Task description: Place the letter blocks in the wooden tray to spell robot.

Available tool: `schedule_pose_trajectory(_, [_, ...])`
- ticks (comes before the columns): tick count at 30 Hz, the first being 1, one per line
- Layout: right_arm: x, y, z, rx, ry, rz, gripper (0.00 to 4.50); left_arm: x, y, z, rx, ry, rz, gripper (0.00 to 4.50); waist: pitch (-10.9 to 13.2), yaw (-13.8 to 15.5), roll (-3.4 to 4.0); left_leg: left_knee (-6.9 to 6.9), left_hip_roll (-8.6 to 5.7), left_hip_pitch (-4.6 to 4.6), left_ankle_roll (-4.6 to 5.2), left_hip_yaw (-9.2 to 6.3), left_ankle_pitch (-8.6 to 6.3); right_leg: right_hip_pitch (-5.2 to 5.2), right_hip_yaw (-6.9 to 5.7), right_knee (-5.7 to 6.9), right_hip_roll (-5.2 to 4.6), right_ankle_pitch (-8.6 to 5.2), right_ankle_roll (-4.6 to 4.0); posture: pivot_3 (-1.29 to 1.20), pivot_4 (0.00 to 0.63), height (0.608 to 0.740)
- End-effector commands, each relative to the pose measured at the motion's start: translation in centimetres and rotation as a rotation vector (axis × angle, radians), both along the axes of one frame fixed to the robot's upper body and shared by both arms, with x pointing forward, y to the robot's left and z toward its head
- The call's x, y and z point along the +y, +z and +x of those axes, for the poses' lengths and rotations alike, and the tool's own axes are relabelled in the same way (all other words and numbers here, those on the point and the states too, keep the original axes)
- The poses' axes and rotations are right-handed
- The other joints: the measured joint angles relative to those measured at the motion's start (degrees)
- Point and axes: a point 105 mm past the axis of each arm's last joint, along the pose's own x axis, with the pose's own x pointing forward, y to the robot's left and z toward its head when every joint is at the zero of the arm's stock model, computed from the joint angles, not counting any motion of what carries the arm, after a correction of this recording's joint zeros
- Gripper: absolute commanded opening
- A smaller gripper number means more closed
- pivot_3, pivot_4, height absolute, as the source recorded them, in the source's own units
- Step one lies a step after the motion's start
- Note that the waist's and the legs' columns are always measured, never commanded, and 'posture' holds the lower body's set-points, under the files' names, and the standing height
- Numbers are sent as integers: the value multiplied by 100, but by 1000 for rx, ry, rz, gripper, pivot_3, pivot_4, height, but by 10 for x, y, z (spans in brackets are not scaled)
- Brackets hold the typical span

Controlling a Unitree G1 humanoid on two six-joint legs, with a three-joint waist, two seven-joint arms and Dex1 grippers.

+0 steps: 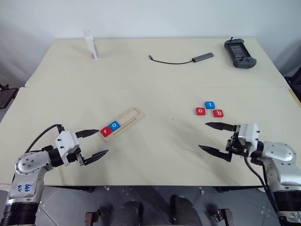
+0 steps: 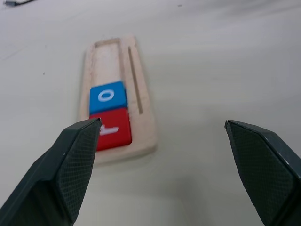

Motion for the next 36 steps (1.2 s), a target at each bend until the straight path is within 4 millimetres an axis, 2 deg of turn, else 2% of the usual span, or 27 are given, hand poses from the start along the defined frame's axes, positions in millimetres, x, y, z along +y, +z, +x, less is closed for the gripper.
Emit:
schedule_pose_trajectory(1, [1, 9, 2, -25, 9, 0, 4500, 6, 10, -1, -31, 32, 0, 4475, 0, 0, 0, 0, 0, 0, 0, 0, 0, 0, 0, 0, 0, 0, 0, 0, 150, 740])
schedule_pose_trajectory(5, [10, 8, 1, 4, 38, 24, 4500, 19, 7, -5, -14, 127, -75, 4475, 0, -11, 0, -1, 2, 0, 0, 0, 0, 0, -1, -1, 2, 0, 0, 0, 150, 740])
schedule_pose_trajectory(11, [57, 27, -8, 5, 194, 100, 4500, 62, -21, -35, 76, 329, -102, 4475, 0, -61, 0, -4, 13, 2, -10, 1, -6, -5, 0, -1, 8, -3, -5, 0, 150, 740])
schedule_pose_trajectory(13, [67, 32, -7, -17, 216, 115, 4500, 71, -26, -41, 72, 378, -106, 4475, 0, -15, 0, 0, 13, 2, -10, 1, -6, -4, -1, -8, 7, -3, -5, 0, 150, 740])
schedule_pose_trajectory(16, [77, 40, -4, -44, 241, 125, 4500, 73, -34, -44, 107, 395, -140, 4475, -2, 62, -4, 10, 4, 2, -7, -7, -8, 1, -4, -19, 0, -3, -5, 0, 150, 740])
schedule_pose_trajectory(19, [82, 45, -2, -60, 249, 128, 4500, 69, -36, -40, 117, 377, -162, 4475, -4, 125, -8, 12, 2, 0, -1, -7, -12, 0, -4, -17, 0, -3, -5, 0, 150, 740])
schedule_pose_trajectory(22, [80, 44, -3, -50, 247, 119, 4500, 54, -28, -22, 99, 326, -182, 4475, -5, 162, -9, 12, 1, -4, 1, -13, -14, 1, -10, -10, -1, -3, -5, 0, 150, 740])
schedule_pose_trajectory(27, [76, 41, -4, -35, 234, 100, 4500, 27, -11, 19, 101, 259, -153, 4475, -8, 127, -13, 17, 0, -4, 1, -13, -14, 0, -9, 5, 3, -2, -5, 0, 150, 740])
schedule_pose_trajectory(30, [74, 44, -1, -50, 217, 103, 4500, 8, -1, 32, 115, 168, -125, 4475, -8, 67, -13, 15, 1, -3, 0, -8, -14, -3, -8, 8, 6, -2, -5, 0, 150, 740])
schedule_pose_trajectory(33, [73, 44, 1, -58, 199, 102, 4500, 2, -4, 44, 169, 146, -78, 4475, -8, -13, -14, 13, 2, -3, 0, -8, -14, -5, -8, 10, 6, -3, -5, 0, 150, 740])
schedule_pose_trajectory(36, [74, 42, 0, -60, 189, 105, 4500, 4, -14, 49, 216, 158, -19, 4475, -8, -43, -13, 12, 3, -2, -2, -7, -14, -7, -6, 10, 12, -3, -5, 0, 150, 740])
